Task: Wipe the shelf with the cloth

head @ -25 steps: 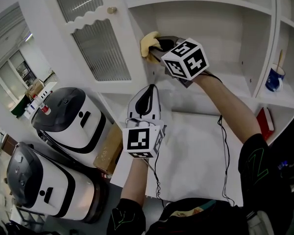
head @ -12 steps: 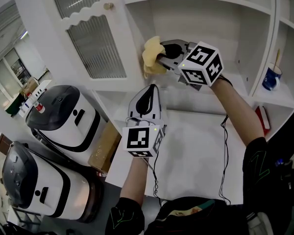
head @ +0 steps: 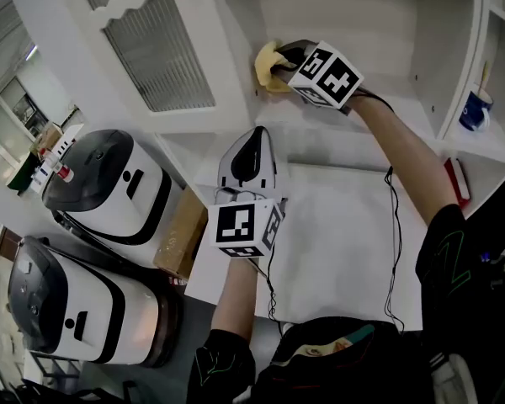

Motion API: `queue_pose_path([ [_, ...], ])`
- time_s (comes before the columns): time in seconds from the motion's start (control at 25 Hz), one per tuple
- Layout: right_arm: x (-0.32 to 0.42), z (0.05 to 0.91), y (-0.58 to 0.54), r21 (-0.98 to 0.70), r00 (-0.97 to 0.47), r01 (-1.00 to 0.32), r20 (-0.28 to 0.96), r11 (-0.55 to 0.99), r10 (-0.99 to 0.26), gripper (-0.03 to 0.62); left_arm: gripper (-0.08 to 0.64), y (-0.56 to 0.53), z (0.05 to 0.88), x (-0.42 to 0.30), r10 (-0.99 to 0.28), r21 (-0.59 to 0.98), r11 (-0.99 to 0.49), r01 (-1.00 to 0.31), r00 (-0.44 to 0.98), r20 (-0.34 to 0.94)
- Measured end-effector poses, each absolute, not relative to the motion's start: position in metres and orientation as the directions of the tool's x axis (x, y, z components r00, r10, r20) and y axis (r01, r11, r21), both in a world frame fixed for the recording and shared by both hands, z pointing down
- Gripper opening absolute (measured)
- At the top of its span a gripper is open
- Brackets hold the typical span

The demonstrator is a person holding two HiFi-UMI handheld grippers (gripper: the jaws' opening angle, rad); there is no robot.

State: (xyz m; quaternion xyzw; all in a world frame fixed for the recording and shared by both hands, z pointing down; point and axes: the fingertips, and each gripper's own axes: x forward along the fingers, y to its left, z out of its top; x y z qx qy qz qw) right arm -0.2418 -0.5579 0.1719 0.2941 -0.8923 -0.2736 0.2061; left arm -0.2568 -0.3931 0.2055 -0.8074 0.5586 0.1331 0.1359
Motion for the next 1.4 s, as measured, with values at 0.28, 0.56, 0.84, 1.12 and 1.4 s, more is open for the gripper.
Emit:
queue_pose_path([
  [0.28,-0.253,0.199,-0.583,0.715,-0.661,-0.336,0.285,0.613,-0.694,0.063,0.0,-0.396,0.235,-0.263,-0.886,-0.037,-0.349,-0.936,0.342,-0.313],
  [0.56,-0.26,0.212,-0.585,0.718,-0.643,-0.284,0.349,0.636,-0.681,0.063,0.0,-0.397,0.261,-0.263,-0.893,0.016,-0.369,-0.929,0.349,-0.283],
  [0.84,-0.27,0.237,-0.544,0.806,-0.611,-0.032,0.452,0.591,-0.649,0.063,-0.001,-0.402,0.272,-0.253,-0.883,0.044,-0.41,-0.911,0.384,-0.268],
  [1.12,-0.273,0.243,-0.514,0.807,-0.65,0.041,0.469,0.589,-0.598,0.063,0.0,-0.411,0.276,-0.235,-0.868,0.052,-0.449,-0.892,0.421,-0.264],
  [1.4,-0.269,0.249,-0.493,0.764,-0.644,0.124,0.547,0.633,-0.535,0.061,0.0,-0.413,0.285,-0.224,-0.856,0.067,-0.486,-0.872,0.459,-0.24],
])
